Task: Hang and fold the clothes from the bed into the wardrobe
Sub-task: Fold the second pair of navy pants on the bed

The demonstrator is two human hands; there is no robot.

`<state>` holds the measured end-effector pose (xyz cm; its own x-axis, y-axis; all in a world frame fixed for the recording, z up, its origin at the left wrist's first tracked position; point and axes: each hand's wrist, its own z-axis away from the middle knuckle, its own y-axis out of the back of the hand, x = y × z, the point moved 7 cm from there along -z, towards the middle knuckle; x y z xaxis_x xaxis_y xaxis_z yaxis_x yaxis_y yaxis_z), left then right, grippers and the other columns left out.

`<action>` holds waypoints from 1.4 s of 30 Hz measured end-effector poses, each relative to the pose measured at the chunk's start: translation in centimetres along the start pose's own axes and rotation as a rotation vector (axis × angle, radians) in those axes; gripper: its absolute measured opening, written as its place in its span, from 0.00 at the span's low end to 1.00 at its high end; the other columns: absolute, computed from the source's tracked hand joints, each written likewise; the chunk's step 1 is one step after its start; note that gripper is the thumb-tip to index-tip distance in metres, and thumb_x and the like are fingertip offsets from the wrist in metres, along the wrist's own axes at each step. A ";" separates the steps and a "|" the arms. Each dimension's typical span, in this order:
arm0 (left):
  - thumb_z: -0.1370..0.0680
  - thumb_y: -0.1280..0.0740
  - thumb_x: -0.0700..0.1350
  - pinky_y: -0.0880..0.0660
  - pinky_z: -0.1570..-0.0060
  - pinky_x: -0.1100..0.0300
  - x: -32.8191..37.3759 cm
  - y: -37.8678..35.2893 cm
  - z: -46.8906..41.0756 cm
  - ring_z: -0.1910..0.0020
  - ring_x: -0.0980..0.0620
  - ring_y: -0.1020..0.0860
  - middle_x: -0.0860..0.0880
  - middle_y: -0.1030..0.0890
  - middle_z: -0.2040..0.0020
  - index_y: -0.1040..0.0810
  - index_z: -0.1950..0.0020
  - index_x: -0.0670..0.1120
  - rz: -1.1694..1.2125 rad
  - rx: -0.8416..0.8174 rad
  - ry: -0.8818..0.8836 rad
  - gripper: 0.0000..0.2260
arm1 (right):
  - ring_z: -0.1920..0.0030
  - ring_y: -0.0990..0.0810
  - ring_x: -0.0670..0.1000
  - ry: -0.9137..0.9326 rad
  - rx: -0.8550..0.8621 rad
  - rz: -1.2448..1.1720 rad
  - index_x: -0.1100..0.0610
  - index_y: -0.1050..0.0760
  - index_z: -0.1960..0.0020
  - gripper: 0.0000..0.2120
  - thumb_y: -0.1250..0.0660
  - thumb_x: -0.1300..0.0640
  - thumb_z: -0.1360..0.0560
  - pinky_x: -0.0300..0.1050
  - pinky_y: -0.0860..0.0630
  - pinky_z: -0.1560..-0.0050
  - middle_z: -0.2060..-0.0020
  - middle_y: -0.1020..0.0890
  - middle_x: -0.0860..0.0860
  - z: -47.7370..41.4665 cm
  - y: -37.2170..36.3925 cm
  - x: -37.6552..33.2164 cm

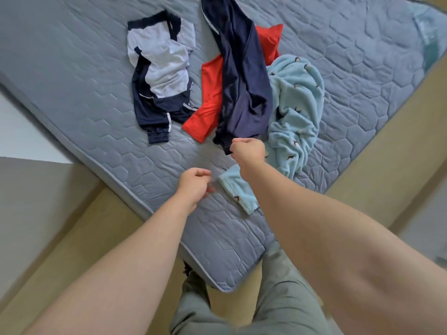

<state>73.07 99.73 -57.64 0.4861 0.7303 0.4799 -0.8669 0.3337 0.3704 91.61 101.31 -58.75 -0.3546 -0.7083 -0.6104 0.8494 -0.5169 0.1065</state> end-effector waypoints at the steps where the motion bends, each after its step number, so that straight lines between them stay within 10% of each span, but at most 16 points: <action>1: 0.20 0.37 0.35 0.30 0.74 0.63 1.0 1.2 1.2 0.67 0.52 0.19 0.47 0.19 0.51 0.24 0.43 0.45 -0.013 0.002 -0.025 0.09 | 0.58 0.23 0.54 0.036 -0.006 0.007 0.52 0.22 0.62 0.12 0.33 0.68 0.26 0.49 0.21 0.52 0.60 0.19 0.53 2.4 -0.6 -1.8; 6: 0.24 0.31 0.35 0.22 0.52 0.45 4.8 7.3 7.1 0.56 0.42 0.21 0.41 0.20 0.47 0.30 0.40 0.43 -0.089 0.018 -0.212 0.15 | 0.68 0.41 0.53 0.131 -0.025 -0.041 0.53 0.43 0.67 0.19 0.38 0.69 0.26 0.41 0.41 0.72 0.70 0.39 0.52 14.3 -2.7 -9.4; 11: 0.36 0.19 0.45 0.24 0.56 0.71 8.7 13.2 12.9 0.56 0.67 0.22 0.59 0.20 0.57 0.22 0.53 0.59 -0.145 0.147 -0.557 0.18 | 0.65 0.28 0.53 0.174 -0.160 -0.237 0.60 0.26 0.56 0.05 0.35 0.68 0.26 0.39 0.31 0.71 0.65 0.26 0.54 26.0 -5.7 -14.5; 14: 0.34 0.21 0.55 0.22 0.41 0.48 9.8 16.1 15.0 0.42 0.47 0.21 0.47 0.21 0.41 0.27 0.33 0.49 -0.150 0.179 -0.572 0.32 | 0.58 0.23 0.53 0.297 -0.231 -0.302 0.61 0.21 0.55 0.05 0.34 0.69 0.26 0.35 0.26 0.71 0.61 0.21 0.54 32.0 -8.4 -16.9; 21: 0.20 0.36 0.46 0.29 0.56 0.53 11.5 25.0 17.1 0.48 0.36 0.20 0.41 0.18 0.51 0.24 0.48 0.43 -0.198 0.276 -0.654 0.07 | 0.57 0.19 0.51 0.477 -0.191 -0.270 0.55 0.14 0.61 0.15 0.35 0.68 0.25 0.38 0.20 0.61 0.58 0.15 0.50 38.1 -10.2 -19.6; 31: 0.20 0.35 0.48 0.31 0.60 0.54 19.4 34.7 23.8 0.52 0.42 0.22 0.45 0.20 0.52 0.26 0.44 0.46 -0.137 0.332 -0.834 0.08 | 0.53 0.17 0.51 0.727 0.013 -0.019 0.51 0.17 0.47 0.22 0.27 0.71 0.35 0.38 0.20 0.64 0.53 0.16 0.52 41.8 -7.8 -23.6; 36: 0.22 0.32 0.46 0.31 0.63 0.56 24.2 37.5 29.3 0.54 0.47 0.22 0.48 0.22 0.52 0.29 0.42 0.49 -0.216 0.303 -0.993 0.11 | 0.52 0.16 0.54 0.946 0.223 0.079 0.49 0.23 0.54 0.10 0.22 0.55 0.29 0.50 0.17 0.49 0.45 0.19 0.56 44.4 -6.4 -27.6; 42: 0.26 0.34 0.36 0.24 0.53 0.57 28.4 40.7 35.9 0.45 0.51 0.23 0.52 0.24 0.39 0.31 0.31 0.52 -0.516 0.323 -1.186 0.25 | 0.52 0.21 0.50 1.174 0.412 0.010 0.50 0.22 0.49 0.11 0.25 0.47 0.26 0.40 0.21 0.50 0.43 0.29 0.49 49.5 -4.2 -33.1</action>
<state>55.59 112.62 -0.36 0.6929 -0.4486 0.5645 -0.5706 0.1374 0.8097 80.41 103.17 -0.14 0.3946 0.0352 -0.9182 0.5891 -0.7765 0.2235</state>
